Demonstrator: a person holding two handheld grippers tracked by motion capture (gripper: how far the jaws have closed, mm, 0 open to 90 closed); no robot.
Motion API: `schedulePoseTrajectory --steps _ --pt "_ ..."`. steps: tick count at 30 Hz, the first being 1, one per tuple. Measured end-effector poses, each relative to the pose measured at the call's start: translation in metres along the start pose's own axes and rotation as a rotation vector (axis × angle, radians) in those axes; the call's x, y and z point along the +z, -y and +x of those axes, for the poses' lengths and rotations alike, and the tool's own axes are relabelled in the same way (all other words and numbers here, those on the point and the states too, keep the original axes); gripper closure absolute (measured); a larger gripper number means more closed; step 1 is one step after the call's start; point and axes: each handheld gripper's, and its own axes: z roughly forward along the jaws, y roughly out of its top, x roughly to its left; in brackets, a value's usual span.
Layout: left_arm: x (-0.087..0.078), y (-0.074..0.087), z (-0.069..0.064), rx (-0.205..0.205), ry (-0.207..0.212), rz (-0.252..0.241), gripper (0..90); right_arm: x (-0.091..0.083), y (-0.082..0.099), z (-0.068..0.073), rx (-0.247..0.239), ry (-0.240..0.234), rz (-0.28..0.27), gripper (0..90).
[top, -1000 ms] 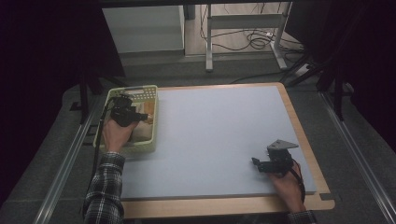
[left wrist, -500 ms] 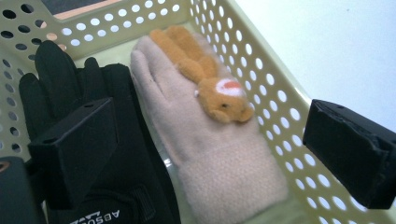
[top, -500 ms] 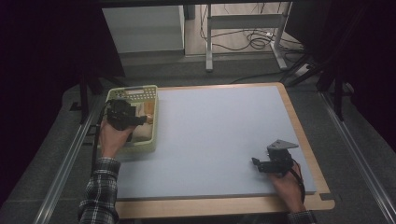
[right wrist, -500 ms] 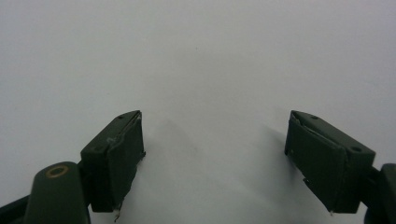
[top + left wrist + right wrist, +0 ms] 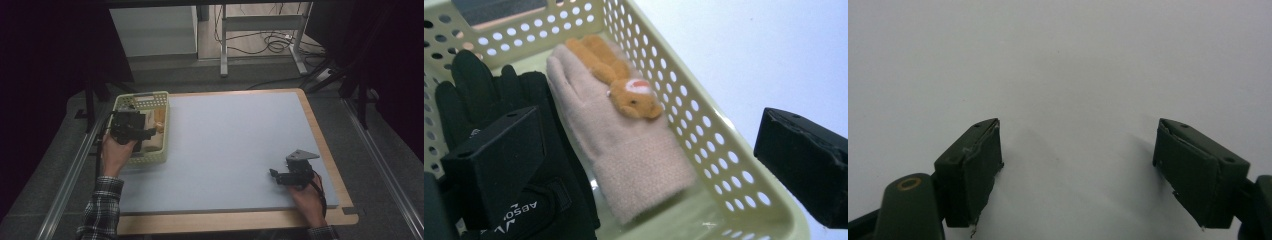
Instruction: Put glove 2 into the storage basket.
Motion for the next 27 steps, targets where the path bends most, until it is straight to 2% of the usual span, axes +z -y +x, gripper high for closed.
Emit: schedulePoseTrajectory --steps 7,11,15,27 --pt "-0.01 0.008 -0.004 0.013 0.014 -0.034 0.5 0.0 0.0 0.0 -0.001 0.0 0.0 19.0" --pt "-0.013 0.013 -0.008 0.045 0.007 -0.039 0.4 0.0 0.0 0.0 -0.002 0.001 0.002 19.0" --pt "-0.017 0.019 -0.013 0.05 0.026 -0.055 0.3 0.0 0.0 0.0 -0.001 0.0 0.002 19.0" --pt "-0.032 0.036 -0.032 0.102 0.068 -0.089 0.5 0.0 0.0 0.0 -0.003 0.002 0.001 18.8"
